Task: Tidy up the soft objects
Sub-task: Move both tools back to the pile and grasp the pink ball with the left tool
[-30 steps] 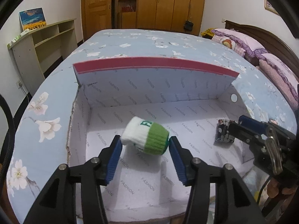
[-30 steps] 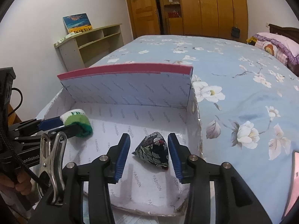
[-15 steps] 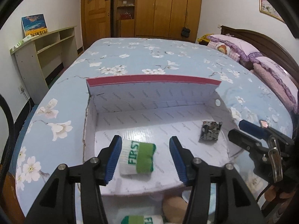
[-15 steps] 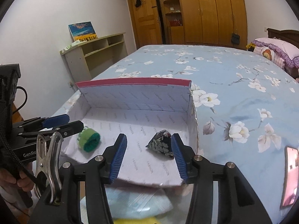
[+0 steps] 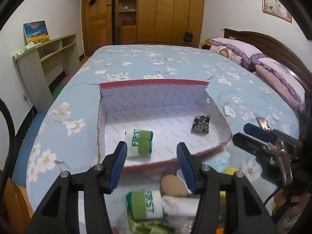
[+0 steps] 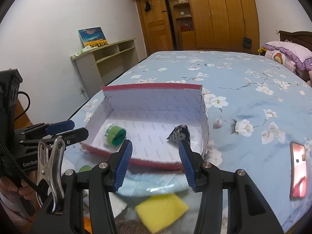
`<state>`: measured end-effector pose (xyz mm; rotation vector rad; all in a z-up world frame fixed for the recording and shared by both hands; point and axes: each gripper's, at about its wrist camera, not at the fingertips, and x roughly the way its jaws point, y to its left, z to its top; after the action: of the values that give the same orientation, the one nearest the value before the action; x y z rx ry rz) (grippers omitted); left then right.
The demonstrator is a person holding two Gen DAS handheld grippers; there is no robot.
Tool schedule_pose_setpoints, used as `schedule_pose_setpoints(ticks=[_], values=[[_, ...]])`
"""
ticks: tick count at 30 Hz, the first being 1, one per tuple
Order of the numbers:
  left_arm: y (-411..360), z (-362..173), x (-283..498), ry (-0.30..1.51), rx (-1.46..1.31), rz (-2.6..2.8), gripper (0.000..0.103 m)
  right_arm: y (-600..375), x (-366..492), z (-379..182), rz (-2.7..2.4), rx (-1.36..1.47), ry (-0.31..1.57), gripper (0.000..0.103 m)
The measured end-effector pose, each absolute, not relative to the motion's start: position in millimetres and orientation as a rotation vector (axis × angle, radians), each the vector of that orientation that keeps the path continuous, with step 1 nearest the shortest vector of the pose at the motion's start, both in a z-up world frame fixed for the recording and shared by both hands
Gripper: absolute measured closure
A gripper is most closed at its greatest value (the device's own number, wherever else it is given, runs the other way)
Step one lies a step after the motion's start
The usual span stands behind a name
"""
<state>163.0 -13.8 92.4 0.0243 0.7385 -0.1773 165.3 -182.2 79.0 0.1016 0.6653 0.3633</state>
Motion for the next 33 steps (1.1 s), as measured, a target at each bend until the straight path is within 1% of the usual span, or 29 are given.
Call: schedule_pose_setpoints(ticks=[14,23,29,33], values=[[-2.5,96.5,99.4,0.735,-0.003,-0.175,0.047,-173.2,108.9,75.1,0.382,0.106,0.682,0.052],[22.5,95.0,69.4,0.730,-0.054,-0.131,0.047,-174.0,83.4,66.0,0.374,0.138,0.710,0.052],[41.8,79.7,51.3,0.747,-0.083,-0.098,0.046,-176.0,70.6,57.5,0.373,0.155,0.727,0.052],[53.5,61.6,51.5,0.789,-0.121,-0.070,0.045,-175.8,63.1,49.9,0.373,0.158,0.748,0.052]])
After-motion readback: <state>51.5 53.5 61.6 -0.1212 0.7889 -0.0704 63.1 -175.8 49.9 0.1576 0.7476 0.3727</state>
